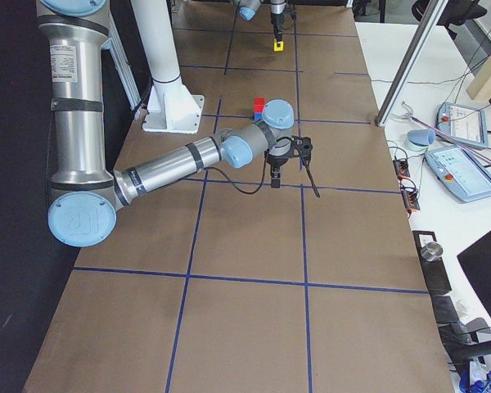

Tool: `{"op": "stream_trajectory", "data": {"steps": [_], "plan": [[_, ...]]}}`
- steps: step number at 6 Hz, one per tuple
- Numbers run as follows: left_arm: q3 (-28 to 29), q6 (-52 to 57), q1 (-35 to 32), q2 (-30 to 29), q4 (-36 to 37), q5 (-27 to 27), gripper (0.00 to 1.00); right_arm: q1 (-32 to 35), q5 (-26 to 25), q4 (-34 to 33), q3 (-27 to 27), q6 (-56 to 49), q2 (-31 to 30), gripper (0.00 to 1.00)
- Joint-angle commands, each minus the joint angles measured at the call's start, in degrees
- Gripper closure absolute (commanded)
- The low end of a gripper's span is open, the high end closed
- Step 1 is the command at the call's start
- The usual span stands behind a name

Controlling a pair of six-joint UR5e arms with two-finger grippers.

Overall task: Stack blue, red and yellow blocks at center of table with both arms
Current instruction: 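Carry the yellow cube with the left gripper onto the red cube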

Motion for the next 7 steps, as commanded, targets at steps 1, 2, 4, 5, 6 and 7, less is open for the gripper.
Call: {"op": "stream_trajectory", "data": {"steps": [1, 2, 4, 5, 6, 7], "plan": [[-2.9, 0.4, 7.9, -14.8, 14.4, 0.3, 1.0, 0.0, 1.5, 0.0, 0.1, 0.0, -0.3, 0.0], [-2.8, 0.2, 11.4, -24.5, 22.8, 1.0, 1.0, 0.0, 1.6, -0.1, 0.1, 0.0, -0.3, 0.0], [-2.6, -4.9, 21.5, -34.6, 27.9, 10.8, 1.0, 0.0, 2.1, -0.1, 0.3, 0.0, -0.9, 0.0], [-1.9, -5.0, 21.9, -40.0, 35.0, 11.3, 1.0, 0.0, 2.4, -0.1, 0.3, 0.2, -1.0, 0.0], [-1.1, -5.0, 22.0, -42.2, 36.5, 11.3, 1.0, 0.0, 2.9, 0.0, 0.3, 0.2, -1.0, 0.0], [-0.7, -5.4, 23.6, -43.8, 37.5, 11.8, 1.0, 0.0, 3.0, 0.0, 0.3, 0.4, -1.0, 0.0]]}}
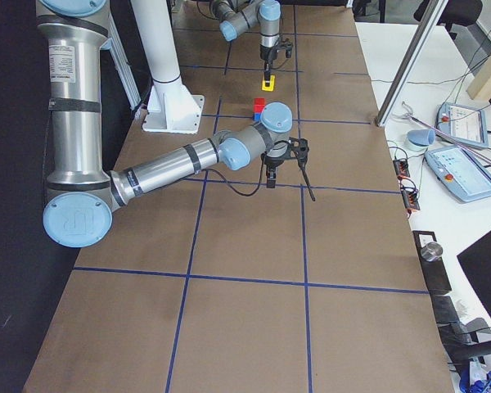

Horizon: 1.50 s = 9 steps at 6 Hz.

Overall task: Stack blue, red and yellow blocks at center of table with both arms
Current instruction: 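Carry the yellow cube with the left gripper onto the red cube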

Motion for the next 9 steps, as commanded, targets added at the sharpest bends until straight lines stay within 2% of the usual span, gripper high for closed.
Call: {"op": "stream_trajectory", "data": {"steps": [1, 2, 4, 6, 9], "plan": [[3.8, -0.4, 2.8, -5.7, 3.7, 3.9, 1.0, 0.0, 0.2, 0.1, -0.1, 0.2, 0.0, 0.0], [6.2, -0.4, 3.0, -6.9, 3.7, 4.2, 1.0, 0.0, 0.2, 0.3, -0.2, 0.4, 0.0, 0.0], [6.5, -1.7, 4.5, -6.9, 4.0, 4.2, 1.0, 0.0, 0.2, 0.3, -0.3, 0.6, -0.1, 0.0], [6.6, -8.3, 5.4, -6.8, 3.7, 4.1, 0.98, 0.0, 0.2, 0.4, -0.3, 0.6, -0.2, 0.0], [6.5, -8.5, 5.4, -7.0, 3.4, 4.6, 0.96, 0.0, 0.2, 0.4, -0.2, 0.6, -0.2, 0.0]]}}
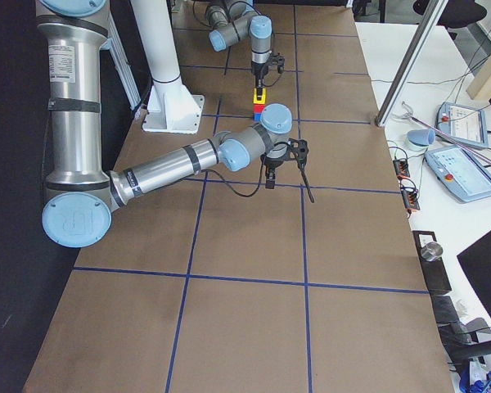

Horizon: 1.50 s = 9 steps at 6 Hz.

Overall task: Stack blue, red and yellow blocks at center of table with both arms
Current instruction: 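Hold the yellow cube on the stack and open the left gripper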

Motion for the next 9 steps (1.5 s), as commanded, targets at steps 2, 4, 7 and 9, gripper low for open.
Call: {"op": "stream_trajectory", "data": {"steps": [2, 4, 7, 9], "plan": [[0.1, 0.2, 0.0, 0.2, -0.2, 1.2, 0.94, 0.0, 0.0, -0.1, 0.0, 0.0, 0.0, 0.0], [0.3, 0.0, 0.0, 0.3, -0.4, 1.4, 0.92, 0.0, 0.0, 0.0, -0.1, 0.0, 0.0, 0.0], [0.2, 0.0, 0.3, 0.2, -0.5, 2.1, 0.0, 0.0, 0.0, 0.0, 0.0, 0.0, -0.2, 0.0], [-2.9, 0.0, 0.1, 0.1, -0.2, 2.1, 0.0, 0.0, 0.0, 0.0, 0.2, 0.0, -0.2, 0.0]]}}
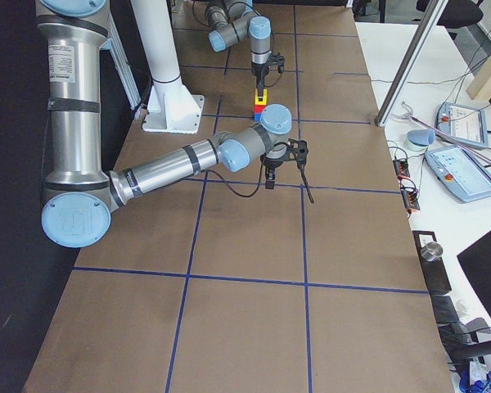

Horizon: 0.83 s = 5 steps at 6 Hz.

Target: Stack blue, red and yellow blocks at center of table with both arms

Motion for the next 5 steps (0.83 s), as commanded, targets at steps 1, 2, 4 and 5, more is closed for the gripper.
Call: {"op": "stream_trajectory", "data": {"steps": [1, 2, 4, 5], "plan": [[-8.7, 0.3, -2.5, 2.6, 1.0, 0.0, 0.0, 0.0, 0.0, 0.0, 0.1, -0.2, -0.1, 0.0], [-17.0, 1.3, -4.1, 10.2, 0.5, -0.1, 0.0, 0.1, -0.1, 0.1, -0.1, -0.7, -0.5, 0.0], [-22.4, 18.4, -8.4, 20.4, -0.4, -0.5, 0.0, 2.9, -0.7, -0.1, -0.5, -2.8, -1.1, 0.0], [-25.2, 28.4, -13.6, 29.3, -2.4, -1.4, 0.0, 6.0, -0.6, -0.5, -0.7, -7.5, -1.9, 0.0]]}}
